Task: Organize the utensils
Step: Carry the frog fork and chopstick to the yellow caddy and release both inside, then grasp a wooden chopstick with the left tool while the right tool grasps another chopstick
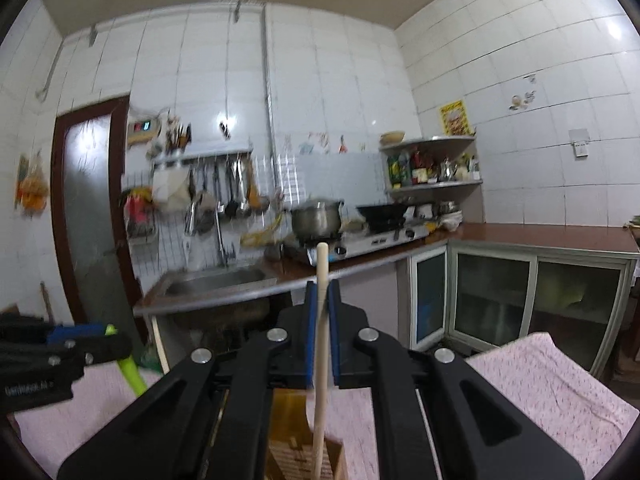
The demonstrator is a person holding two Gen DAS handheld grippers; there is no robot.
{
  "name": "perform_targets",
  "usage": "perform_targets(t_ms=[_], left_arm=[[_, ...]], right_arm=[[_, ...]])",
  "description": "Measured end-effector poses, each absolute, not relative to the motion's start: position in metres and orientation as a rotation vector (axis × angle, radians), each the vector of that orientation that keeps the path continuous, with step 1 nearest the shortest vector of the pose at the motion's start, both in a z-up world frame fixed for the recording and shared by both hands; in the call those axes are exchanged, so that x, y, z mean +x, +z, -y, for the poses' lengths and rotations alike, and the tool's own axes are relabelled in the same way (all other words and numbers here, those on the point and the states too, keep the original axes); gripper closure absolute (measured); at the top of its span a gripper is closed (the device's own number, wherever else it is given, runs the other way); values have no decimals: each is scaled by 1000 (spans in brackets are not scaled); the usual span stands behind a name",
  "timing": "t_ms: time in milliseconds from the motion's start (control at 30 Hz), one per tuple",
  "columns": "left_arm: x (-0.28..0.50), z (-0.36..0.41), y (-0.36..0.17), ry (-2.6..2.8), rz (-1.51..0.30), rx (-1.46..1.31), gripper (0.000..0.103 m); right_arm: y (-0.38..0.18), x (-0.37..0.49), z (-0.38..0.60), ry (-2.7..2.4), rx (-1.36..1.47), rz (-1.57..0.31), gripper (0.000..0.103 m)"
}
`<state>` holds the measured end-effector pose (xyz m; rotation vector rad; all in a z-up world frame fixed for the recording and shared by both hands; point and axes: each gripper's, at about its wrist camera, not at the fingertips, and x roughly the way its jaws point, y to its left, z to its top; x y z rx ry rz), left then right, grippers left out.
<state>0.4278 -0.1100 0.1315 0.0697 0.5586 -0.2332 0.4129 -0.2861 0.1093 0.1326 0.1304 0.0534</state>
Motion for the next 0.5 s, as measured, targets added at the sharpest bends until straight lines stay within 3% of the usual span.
perform_targets(t_ms=[233,267,300,333,367,500], left_arm=[[424,99,96,-233,-588,28,81],[422,97,95,-231,-592,18,77],[419,95,95,-236,-599,9,71],[414,92,97,-242,-609,-10,56],[409,89,100,-237,-605,-22,41],[381,79,113,-216,-590,-45,22]], right_arm=[[85,403,286,86,158,-250,94],[86,401,288,88,167,-273,80],[87,397,289,85,187,-293,52],[89,388,291,73,201,-287,41],[91,380,290,64,195,-282,39],[92,354,289,35,161,-348,39]])
